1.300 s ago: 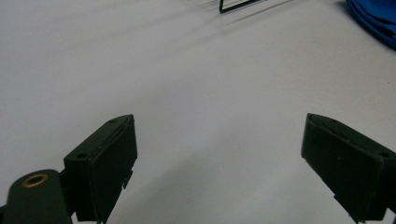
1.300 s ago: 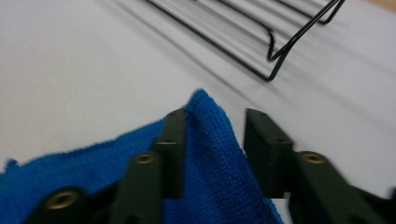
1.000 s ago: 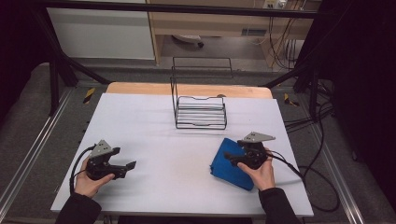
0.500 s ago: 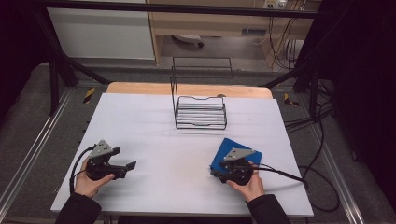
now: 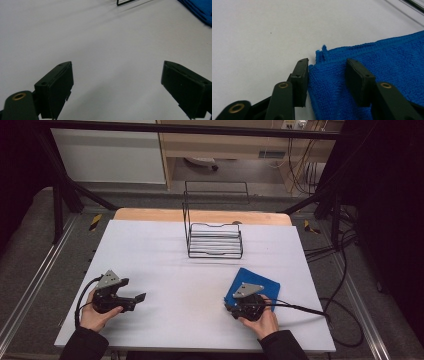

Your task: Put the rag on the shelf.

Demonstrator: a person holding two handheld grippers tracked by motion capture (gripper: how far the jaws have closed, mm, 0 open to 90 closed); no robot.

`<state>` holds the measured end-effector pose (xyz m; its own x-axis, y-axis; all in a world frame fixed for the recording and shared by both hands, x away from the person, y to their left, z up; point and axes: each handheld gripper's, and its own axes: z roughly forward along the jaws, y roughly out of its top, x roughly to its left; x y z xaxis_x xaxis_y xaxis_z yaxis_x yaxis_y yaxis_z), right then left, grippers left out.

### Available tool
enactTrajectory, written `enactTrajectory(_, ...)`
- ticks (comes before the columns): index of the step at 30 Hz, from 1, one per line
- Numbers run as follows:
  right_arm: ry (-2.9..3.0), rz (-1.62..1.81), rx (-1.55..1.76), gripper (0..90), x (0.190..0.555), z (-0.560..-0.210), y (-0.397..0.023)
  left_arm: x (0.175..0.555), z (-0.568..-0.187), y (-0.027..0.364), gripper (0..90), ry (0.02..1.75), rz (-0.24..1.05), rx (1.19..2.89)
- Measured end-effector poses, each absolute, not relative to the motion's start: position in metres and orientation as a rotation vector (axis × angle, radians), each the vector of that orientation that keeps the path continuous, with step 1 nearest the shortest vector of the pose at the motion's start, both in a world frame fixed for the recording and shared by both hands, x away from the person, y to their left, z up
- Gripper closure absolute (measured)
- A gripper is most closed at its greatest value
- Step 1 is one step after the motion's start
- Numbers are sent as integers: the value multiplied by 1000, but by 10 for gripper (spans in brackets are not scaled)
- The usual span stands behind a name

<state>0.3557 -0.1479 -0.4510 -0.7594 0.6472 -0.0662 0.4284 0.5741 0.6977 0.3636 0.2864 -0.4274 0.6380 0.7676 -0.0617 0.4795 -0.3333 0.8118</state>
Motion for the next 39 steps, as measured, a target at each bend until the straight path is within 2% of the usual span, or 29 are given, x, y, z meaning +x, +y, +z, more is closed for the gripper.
enactTrajectory(1, 2489, 973, 876, 598, 356, -451, -148, 364, -427, 286, 110, 975, 423, 1997)
enactTrajectory(2, 2489, 973, 876, 598, 356, -451, -148, 364, -427, 286, 110, 975, 423, 1998)
enactTrajectory(3, 2483, 960, 878, 670, 357, -450, -149, 364, -427, 286, 110, 976, 422, 1997)
enactTrajectory(4, 2483, 960, 878, 670, 357, -450, -149, 364, -427, 286, 110, 975, 422, 1997)
enactTrajectory(5, 2476, 944, 880, 749, 359, -449, -150, 364, -428, 286, 110, 978, 420, 1995)
enactTrajectory(9, 2486, 946, 936, 810, 364, -447, -152, 364, -428, 287, 112, 980, 419, 1995)
enactTrajectory(19, 2492, 1139, 926, 821, 364, -435, -151, 365, -427, 288, 113, 985, 420, 1990)
enactTrajectory(29, 2632, 1328, 719, 812, 350, -432, -101, 364, -427, 287, 113, 988, 420, 1993)
enactTrajectory(36, 2698, 1358, 602, 807, 340, -432, -86, 364, -427, 287, 113, 989, 419, 1993)
enactTrajectory(38, 2710, 1363, 596, 786, 338, -433, -85, 364, -427, 287, 113, 989, 418, 1995)
enactTrajectory(39, 2713, 1337, 604, 700, 339, -434, -85, 364, -427, 287, 113, 988, 417, 1995)
